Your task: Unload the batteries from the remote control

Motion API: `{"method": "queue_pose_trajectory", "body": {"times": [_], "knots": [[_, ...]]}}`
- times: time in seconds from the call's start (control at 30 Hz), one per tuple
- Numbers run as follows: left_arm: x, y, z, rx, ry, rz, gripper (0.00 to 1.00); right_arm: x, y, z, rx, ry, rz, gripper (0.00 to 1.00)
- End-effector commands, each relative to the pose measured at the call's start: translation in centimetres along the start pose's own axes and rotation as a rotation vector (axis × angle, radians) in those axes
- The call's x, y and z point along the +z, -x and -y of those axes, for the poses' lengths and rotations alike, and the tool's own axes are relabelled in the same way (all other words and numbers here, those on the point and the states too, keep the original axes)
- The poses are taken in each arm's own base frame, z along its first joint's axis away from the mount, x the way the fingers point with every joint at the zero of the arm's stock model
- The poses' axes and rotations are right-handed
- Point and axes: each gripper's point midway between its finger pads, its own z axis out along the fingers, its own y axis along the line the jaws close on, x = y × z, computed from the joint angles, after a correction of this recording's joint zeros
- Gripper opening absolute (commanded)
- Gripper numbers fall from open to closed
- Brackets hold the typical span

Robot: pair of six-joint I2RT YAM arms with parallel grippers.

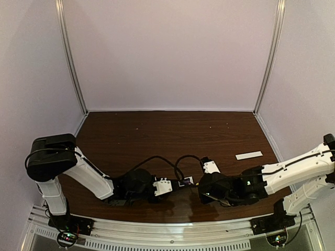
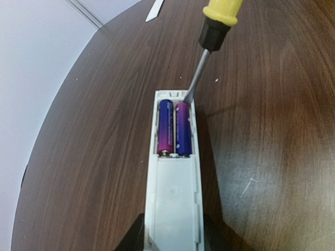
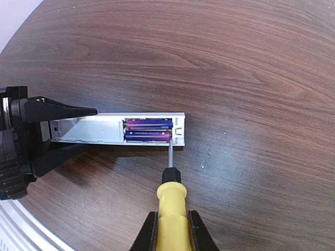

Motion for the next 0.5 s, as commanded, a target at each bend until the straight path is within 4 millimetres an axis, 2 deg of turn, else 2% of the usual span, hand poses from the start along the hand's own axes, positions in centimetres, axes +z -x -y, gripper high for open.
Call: {"method": "queue_pose_trajectory", "body": {"times": [0.0,0.47], "knots": [[0.22,2.41,-0.09,0.007,0.003,0.083,0.00,0.57,0.19,0.27,-0.020,-0.021,0.020,0.00],[0.26,2.44,0.34,0.010,-0.018,0.091,0.00,0.58,1.16,-0.11,0.017,0.068,0.080,0.00]]}}
